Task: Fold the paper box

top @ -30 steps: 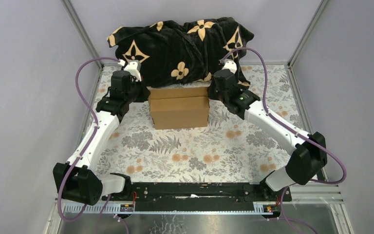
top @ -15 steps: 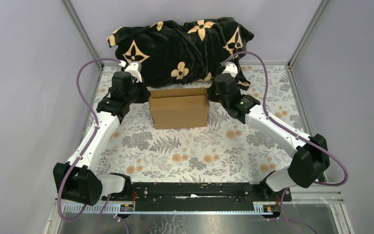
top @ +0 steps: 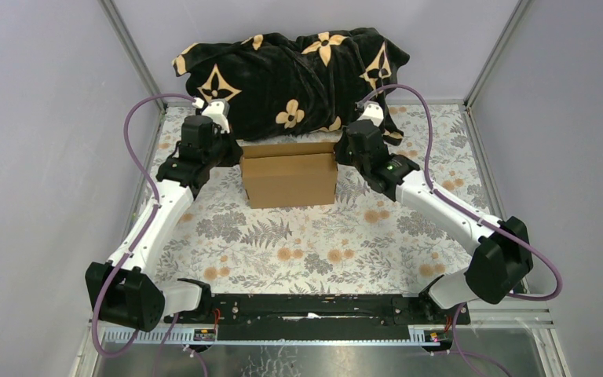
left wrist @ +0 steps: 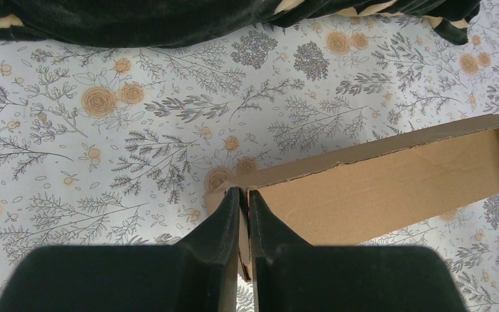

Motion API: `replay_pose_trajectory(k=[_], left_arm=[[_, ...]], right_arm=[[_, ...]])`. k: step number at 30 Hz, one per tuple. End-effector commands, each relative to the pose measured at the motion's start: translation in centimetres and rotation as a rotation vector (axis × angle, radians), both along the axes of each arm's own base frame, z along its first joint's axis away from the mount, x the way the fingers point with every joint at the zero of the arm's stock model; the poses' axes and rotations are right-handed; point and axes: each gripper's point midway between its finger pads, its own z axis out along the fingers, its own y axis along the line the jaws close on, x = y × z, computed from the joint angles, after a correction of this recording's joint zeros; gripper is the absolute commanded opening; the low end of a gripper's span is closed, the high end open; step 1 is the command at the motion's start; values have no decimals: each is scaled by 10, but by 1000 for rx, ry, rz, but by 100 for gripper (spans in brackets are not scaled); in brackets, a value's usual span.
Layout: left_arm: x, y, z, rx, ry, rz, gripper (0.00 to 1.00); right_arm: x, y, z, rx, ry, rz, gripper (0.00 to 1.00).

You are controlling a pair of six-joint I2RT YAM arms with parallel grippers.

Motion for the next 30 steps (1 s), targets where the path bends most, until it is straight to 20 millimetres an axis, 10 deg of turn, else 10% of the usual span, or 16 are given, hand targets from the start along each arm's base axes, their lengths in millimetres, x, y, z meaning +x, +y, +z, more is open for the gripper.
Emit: replay_pose_trajectory(k=[1,30], left_arm=[[-25,-31,-22,-41,101,-126,13],[-50,-50,-39,-45,139,-148,12]], right_arm=[[-53,16,-71,-82,250,136,0],[-67,7,-85,-75,273,135,0]])
